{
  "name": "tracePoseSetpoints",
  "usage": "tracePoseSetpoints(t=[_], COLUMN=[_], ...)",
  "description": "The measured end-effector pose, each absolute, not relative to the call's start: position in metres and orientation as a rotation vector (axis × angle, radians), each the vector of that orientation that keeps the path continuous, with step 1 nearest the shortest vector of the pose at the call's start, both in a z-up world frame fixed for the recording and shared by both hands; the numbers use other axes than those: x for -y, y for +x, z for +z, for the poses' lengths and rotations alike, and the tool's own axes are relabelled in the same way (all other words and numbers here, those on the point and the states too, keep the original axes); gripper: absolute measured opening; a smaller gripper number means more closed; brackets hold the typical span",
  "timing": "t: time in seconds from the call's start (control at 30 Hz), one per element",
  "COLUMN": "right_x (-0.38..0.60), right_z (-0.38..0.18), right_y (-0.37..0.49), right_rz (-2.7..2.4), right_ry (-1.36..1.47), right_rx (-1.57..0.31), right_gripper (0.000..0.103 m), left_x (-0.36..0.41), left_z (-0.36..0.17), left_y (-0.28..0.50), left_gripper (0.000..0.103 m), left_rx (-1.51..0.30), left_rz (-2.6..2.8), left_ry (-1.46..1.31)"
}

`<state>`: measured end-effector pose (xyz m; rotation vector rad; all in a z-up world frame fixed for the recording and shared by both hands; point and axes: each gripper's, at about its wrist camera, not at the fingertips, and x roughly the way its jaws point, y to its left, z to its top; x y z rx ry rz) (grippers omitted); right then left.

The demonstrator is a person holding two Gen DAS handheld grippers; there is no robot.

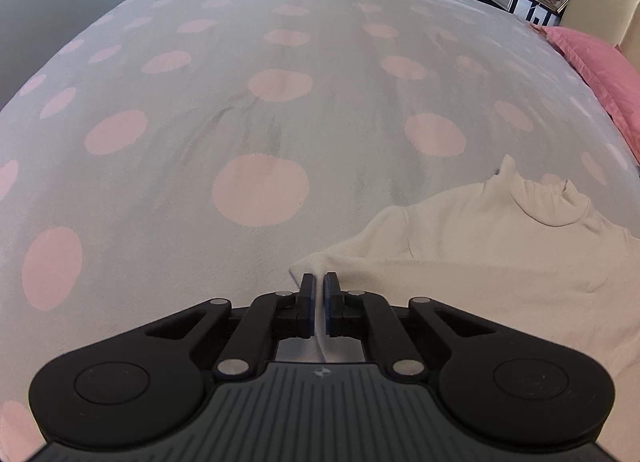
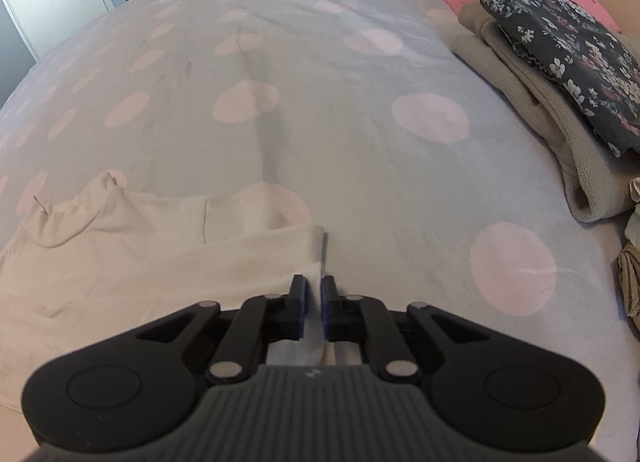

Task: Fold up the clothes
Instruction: 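Pinch the folded edge with the right gripper and smooth it flat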

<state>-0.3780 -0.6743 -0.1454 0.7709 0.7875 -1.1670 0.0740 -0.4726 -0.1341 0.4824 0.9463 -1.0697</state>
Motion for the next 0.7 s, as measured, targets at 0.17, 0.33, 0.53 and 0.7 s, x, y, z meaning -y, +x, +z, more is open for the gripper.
tracePoseSetpoints(t=[0.17,0.33,0.53,0.7], right_x=[0.67,0.66,0.636,0.627], right_z=[-0.134,-0.125,-0.129,-0.135], right_y=[-0.387,-0.401,-0.408,-0.411], right_rz=[-1.16,-1.118,-1.046,-1.06], right_ry=[0.77,0.854,0.979,1.008], right_rx=[-0.77,-0.75,-0.758,-0.763], right_gripper=[0.03,0.032,0.035,0.018], left_x=[0.458,0.433,0.416,0.414], left_z=[-0.12,-0.111,-0.123,-0.137], left_y=[0.073,0.066,0.047,0.036], left_gripper=[0.006,0.036,0.048,0.01], left_rx=[-0.934,-1.007,-1.096,-1.091], left_rz=[-1.068,-1.16,-1.22,-1.203], left_ry=[0.518,0.489,0.492,0.569])
